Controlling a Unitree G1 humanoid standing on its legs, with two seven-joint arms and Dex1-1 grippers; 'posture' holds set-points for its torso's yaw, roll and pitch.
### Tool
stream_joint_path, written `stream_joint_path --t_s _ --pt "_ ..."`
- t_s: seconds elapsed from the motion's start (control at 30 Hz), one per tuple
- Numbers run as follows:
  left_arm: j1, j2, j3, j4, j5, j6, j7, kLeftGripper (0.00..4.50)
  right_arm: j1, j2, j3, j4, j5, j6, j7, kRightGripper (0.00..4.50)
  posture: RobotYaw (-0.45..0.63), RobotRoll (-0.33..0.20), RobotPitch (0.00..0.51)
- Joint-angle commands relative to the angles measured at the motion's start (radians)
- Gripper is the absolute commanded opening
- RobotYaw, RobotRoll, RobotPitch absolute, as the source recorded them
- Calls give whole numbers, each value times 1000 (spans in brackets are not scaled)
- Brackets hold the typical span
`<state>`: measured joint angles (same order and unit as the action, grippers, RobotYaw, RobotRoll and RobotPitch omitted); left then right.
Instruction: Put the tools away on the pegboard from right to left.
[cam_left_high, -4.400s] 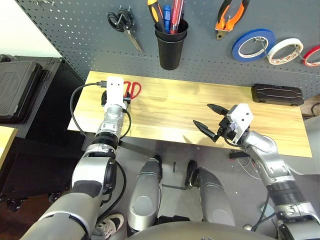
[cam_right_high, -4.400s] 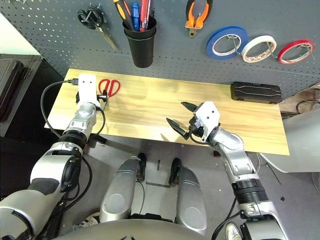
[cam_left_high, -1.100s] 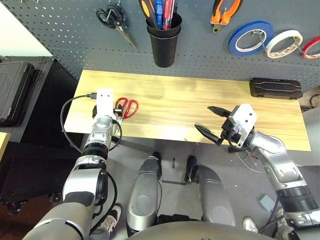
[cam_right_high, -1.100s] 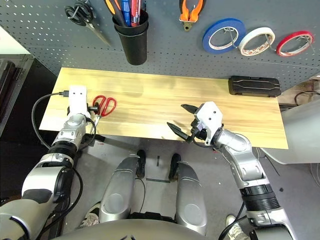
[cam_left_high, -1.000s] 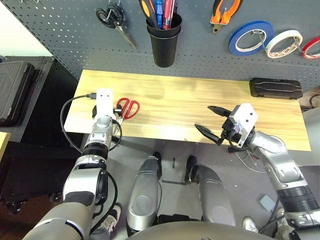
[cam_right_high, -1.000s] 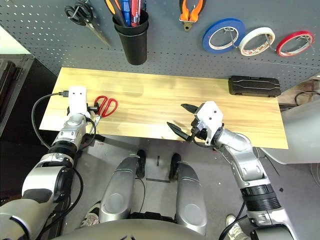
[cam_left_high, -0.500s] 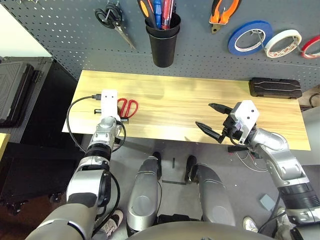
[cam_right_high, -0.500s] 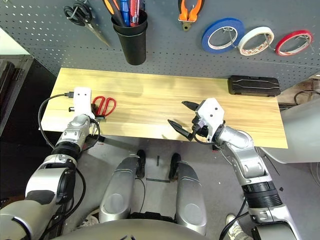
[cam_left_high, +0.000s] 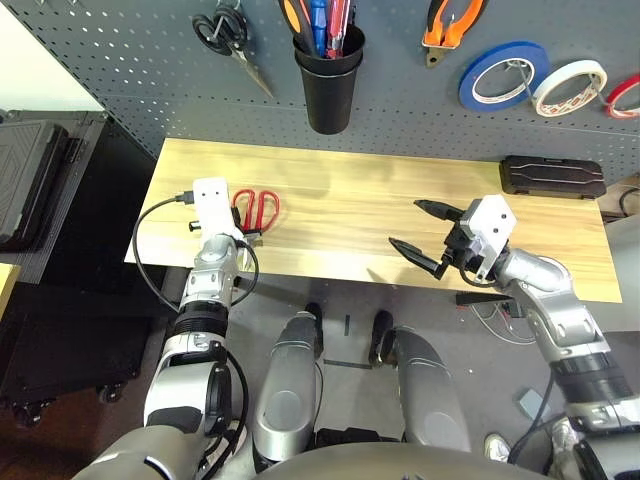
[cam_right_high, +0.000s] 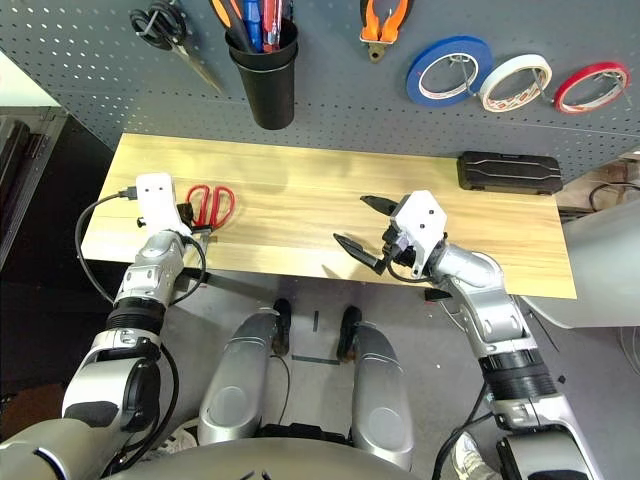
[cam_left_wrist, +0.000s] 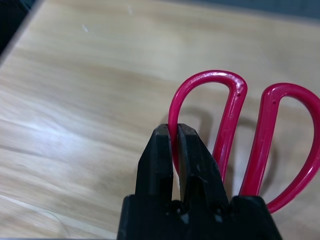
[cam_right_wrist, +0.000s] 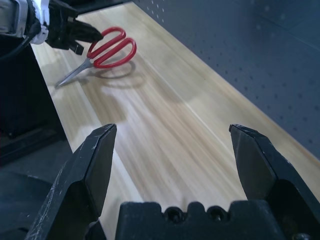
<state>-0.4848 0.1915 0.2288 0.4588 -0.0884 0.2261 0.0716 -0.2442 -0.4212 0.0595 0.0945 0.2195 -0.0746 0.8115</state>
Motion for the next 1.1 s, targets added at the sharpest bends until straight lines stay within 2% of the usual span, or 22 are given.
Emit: stream_joint_path --t_s 0.03,0.23,0.7,1.1 --pt "57 -28 21 -129 -24 20 28 21 -16 16 0 56 8 -50 23 4500 262 0 329" --pt "93 -60 52 -322 -56 35 57 21 -70 41 -24 105 54 -90 59 4500 312 0 318" --pt "108 -73 92 -581 -154 6 32 21 -173 114 -102 142 212 -133 127 4500 397 0 284" --pt "55 -58 68 -735 -244 59 -12 21 -130 95 -152 49 314 -129 197 4500 398 0 268"
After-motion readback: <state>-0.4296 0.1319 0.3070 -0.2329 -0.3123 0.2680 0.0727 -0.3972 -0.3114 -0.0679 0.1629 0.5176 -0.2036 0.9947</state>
